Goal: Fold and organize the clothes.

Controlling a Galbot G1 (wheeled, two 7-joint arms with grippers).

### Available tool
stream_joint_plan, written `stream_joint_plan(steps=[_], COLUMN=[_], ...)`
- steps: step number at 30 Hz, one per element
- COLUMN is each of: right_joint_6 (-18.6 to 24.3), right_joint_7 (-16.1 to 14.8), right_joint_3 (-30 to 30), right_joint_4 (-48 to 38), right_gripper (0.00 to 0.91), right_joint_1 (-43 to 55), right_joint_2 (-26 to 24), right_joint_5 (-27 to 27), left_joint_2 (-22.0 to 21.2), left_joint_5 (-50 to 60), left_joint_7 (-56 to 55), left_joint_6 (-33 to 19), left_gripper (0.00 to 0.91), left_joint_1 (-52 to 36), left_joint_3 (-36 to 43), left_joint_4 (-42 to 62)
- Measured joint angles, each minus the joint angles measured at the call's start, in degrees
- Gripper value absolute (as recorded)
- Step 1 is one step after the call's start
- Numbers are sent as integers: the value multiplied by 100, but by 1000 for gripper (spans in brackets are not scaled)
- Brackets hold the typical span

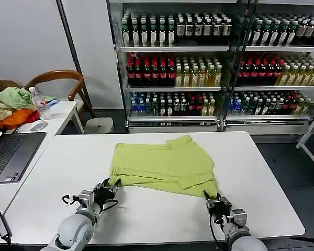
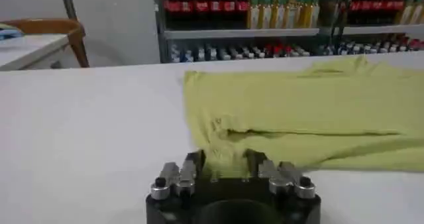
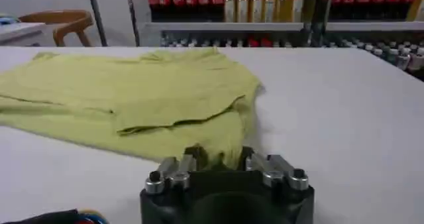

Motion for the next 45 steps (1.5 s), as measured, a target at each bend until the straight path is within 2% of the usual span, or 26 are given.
stream_joint_plan(steps=[15, 29, 40, 41, 42, 43, 45], right_joint_6=[-70, 61, 150, 152, 153, 157, 169], right_joint_7=[-9, -66, 2, 10, 12, 11, 11], right_joint_3=[212, 536, 553, 546, 544, 544, 563], right_joint_4=[419, 1182, 1382, 1386, 1402, 1415, 1456], right_gripper=[0, 0, 0, 907, 907, 907, 907], right_joint_1=[-448, -1538, -2001, -2023, -2058, -2085, -2139], right_joint_2=[-180, -313, -267, -265, -268, -273, -289], right_joint_5=[-18, -300, -536, -560, -587, -608, -665], left_joint_2=[117, 246, 298, 294, 290, 289, 289], left_joint_5=[-89, -78, 34, 50, 62, 81, 126], left_joint_7=[-19, -67, -66, -62, -62, -67, -84], left_joint_6=[-37, -156, -195, -195, -193, -186, -161], left_gripper=[40, 40, 50, 232, 806, 907, 907], left_joint_1=[345, 1679, 2353, 2384, 2404, 2417, 2450], left_joint_3=[-229, -754, -1006, -1006, -1006, -1006, -1020], left_joint_4=[-314, -1281, -1730, -1744, -1756, -1762, -1793])
